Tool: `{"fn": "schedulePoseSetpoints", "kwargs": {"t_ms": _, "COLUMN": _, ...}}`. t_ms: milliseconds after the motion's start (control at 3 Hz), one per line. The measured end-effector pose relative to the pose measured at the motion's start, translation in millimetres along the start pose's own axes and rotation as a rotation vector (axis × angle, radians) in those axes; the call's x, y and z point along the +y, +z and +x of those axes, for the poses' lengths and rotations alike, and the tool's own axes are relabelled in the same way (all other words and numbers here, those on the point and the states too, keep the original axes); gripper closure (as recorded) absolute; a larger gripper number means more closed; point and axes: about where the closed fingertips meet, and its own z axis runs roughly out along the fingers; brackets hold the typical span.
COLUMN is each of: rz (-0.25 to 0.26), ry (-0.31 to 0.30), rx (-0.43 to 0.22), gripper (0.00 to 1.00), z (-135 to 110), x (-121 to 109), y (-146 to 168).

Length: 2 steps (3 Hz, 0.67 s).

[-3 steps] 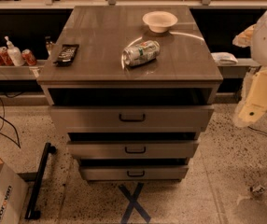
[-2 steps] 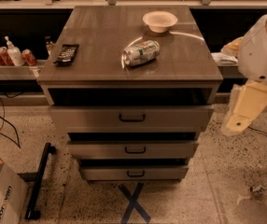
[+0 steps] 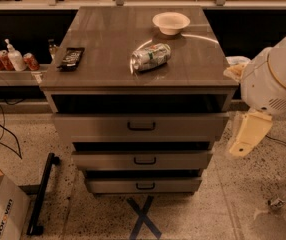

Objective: Open bottom drawer

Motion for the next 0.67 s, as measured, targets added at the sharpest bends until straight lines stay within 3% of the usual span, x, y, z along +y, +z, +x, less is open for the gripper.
{"fn": "schedulePoseSetpoints", "kwargs": {"t_ms": 667, "rz": 0.001, "ry": 0.0, "rx": -0.044, "gripper": 0.0, "z": 12.1, "x": -0.1, "y": 17.3}}
